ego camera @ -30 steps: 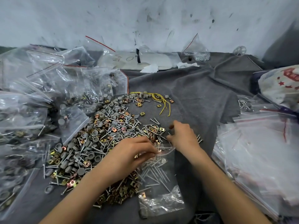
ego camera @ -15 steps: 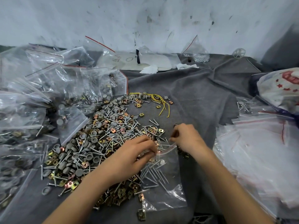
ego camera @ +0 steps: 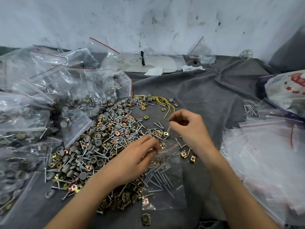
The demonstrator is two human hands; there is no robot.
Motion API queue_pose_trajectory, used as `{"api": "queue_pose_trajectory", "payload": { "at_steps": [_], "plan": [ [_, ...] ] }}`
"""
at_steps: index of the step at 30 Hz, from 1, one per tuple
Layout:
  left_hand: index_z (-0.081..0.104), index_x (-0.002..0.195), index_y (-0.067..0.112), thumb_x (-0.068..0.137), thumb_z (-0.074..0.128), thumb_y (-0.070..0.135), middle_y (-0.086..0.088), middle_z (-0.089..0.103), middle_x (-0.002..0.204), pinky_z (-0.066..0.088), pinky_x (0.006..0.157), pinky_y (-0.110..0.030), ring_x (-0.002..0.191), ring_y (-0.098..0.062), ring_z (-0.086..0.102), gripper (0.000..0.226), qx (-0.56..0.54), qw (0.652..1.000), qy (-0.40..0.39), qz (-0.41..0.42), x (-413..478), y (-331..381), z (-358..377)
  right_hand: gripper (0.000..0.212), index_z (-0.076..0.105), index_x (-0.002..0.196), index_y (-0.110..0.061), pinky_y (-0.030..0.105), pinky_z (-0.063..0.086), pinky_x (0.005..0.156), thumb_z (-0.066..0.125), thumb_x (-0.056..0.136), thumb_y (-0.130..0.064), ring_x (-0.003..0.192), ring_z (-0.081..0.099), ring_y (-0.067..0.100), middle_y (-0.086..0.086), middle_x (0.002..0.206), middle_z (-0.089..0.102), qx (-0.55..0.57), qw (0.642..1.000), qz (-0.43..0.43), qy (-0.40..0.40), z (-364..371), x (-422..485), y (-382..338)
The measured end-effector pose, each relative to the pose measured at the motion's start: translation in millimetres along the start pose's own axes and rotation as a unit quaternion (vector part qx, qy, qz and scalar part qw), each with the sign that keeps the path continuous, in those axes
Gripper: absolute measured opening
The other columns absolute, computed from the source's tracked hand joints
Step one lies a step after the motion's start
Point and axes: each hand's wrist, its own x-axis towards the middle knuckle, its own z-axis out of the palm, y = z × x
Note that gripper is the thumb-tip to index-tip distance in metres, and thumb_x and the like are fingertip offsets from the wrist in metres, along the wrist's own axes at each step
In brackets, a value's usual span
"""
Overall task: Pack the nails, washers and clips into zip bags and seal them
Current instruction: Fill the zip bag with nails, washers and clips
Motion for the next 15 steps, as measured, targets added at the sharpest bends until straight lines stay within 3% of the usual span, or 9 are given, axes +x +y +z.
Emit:
{"api": "queue_pose_trajectory", "payload": {
  "at_steps": [2, 5, 7, 10, 12, 15],
  "plan": [
    [0.055, 0.099, 0.019, 0.095, 0.047, 0.017, 0.006, 0.053, 0.108, 0.04, 0.087, -0.021, 0.1, -0.005, 0.051, 0.009, 0.001, 1.0, 0.014, 0.024, 1.6, 4.1, -3.1, 0.021, 0.065, 0.072, -0.023, 0.012, 0.042, 0.057, 0.068, 0.077, -0.003, 0.058, 0.054, -0.001, -0.013, 0.063, 0.063, 0.035, 0.997, -0.059, -0.045, -6.5, -11.5, -21.8],
    [0.057, 0.097, 0.016, 0.092, 0.046, 0.021, 0.006, 0.053, 0.107, 0.036, 0.083, -0.01, 0.095, 0.0, 0.05, 0.013, 0.004, 0.997, 0.039, 0.063, 2.8, 12.2, -12.7, 0.017, 0.069, 0.075, -0.024, 0.015, 0.041, 0.062, 0.074, 0.077, -0.008, 0.066, 0.055, 0.001, -0.014, 0.068, 0.064, -0.054, 0.982, -0.125, -0.134, -13.9, -24.2, -39.5],
    [0.058, 0.096, 0.014, 0.09, 0.044, 0.022, 0.005, 0.053, 0.108, 0.035, 0.083, -0.008, 0.095, 0.0, 0.05, 0.016, 0.008, 0.995, 0.053, 0.083, 2.5, 15.6, -18.1, 0.013, 0.072, 0.079, -0.025, 0.017, 0.041, 0.067, 0.075, 0.078, -0.012, 0.075, 0.057, 0.002, -0.013, 0.075, 0.065, -0.082, 0.975, -0.141, -0.151, -19.9, -27.0, -41.3],
    [0.058, 0.096, 0.013, 0.092, 0.041, 0.025, 0.002, 0.056, 0.111, 0.04, 0.088, -0.018, 0.101, -0.006, 0.054, 0.021, 0.004, 0.995, 0.062, 0.075, 1.8, 15.7, -21.2, 0.011, 0.071, 0.078, -0.027, 0.012, 0.041, 0.063, 0.072, 0.082, -0.016, 0.07, 0.058, 0.0, -0.015, 0.074, 0.066, -0.013, 0.991, -0.118, -0.06, -28.5, -21.7, -33.2],
    [0.057, 0.096, 0.012, 0.092, 0.039, 0.028, 0.001, 0.057, 0.111, 0.042, 0.088, -0.028, 0.103, -0.011, 0.055, 0.024, 0.0, 0.996, 0.069, 0.058, 0.6, 13.5, -20.5, 0.018, 0.07, 0.077, -0.028, 0.01, 0.041, 0.062, 0.069, 0.084, -0.011, 0.068, 0.057, 0.001, -0.016, 0.071, 0.065, -0.03, 0.996, -0.084, -0.013, -29.5, -13.8, -17.6],
    [0.054, 0.093, 0.018, 0.092, 0.038, 0.031, 0.002, 0.058, 0.108, 0.043, 0.086, -0.034, 0.1, -0.013, 0.057, 0.02, -0.004, 0.996, 0.082, 0.04, -2.2, 10.1, -18.6, 0.016, 0.072, 0.087, -0.02, 0.018, 0.042, 0.07, 0.068, 0.082, -0.005, 0.078, 0.059, 0.011, -0.007, 0.081, 0.065, -0.209, 0.97, -0.018, -0.123, -21.8, -8.9, 15.9]
  ]
}}
